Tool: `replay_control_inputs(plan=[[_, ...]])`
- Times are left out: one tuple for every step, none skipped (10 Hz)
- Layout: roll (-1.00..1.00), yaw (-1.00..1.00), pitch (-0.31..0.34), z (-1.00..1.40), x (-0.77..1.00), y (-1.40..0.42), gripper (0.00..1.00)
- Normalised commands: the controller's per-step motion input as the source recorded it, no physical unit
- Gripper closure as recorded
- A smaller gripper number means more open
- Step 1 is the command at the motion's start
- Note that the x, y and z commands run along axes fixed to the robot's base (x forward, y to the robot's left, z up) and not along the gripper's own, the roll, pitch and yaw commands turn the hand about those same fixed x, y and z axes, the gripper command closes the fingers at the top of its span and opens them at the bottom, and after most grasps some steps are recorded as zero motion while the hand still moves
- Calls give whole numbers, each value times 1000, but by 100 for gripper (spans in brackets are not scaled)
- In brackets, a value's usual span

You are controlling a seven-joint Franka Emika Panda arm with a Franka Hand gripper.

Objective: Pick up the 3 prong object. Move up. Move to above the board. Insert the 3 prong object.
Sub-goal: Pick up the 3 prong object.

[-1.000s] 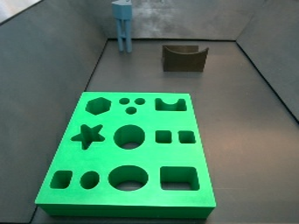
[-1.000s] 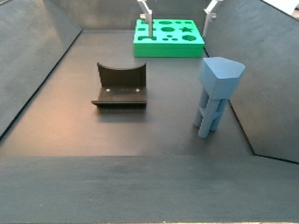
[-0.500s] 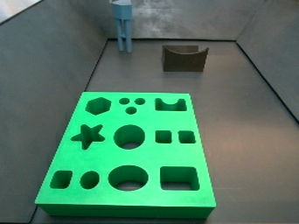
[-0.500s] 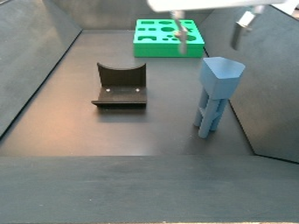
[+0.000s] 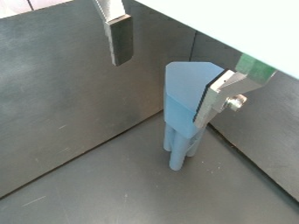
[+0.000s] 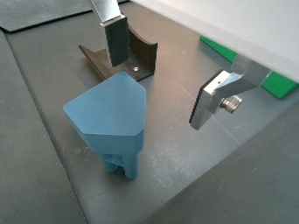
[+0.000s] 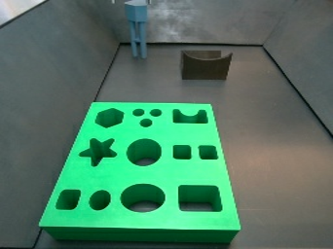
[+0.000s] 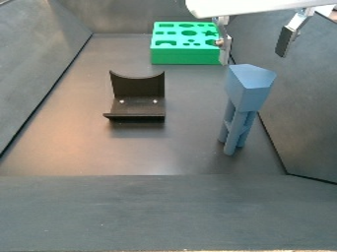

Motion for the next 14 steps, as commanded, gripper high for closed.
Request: replay_control_inputs(plan=[[-166, 0, -131, 63, 169, 0, 0], [-193, -14, -161, 69, 209, 0, 0], [-174, -6, -153, 0, 100, 40, 0], [-139, 0, -146, -17, 0, 129, 0], [-80, 14, -114, -131, -97, 206, 0], [-133, 9, -160, -186, -83, 254, 0], [-177, 0, -184, -100, -37, 217, 0], [-167, 0, -234, -111, -71, 134, 0], [-184, 0, -237, -83, -29, 131, 0], [-181, 0, -230, -80, -26, 140, 0], [-191, 0, -241, -60, 0, 120, 0], [-150, -37, -244, -54, 14, 37, 0], [-104, -43, -211, -146, 0, 34, 0], [-104, -51, -219, -214, 3, 34, 0]])
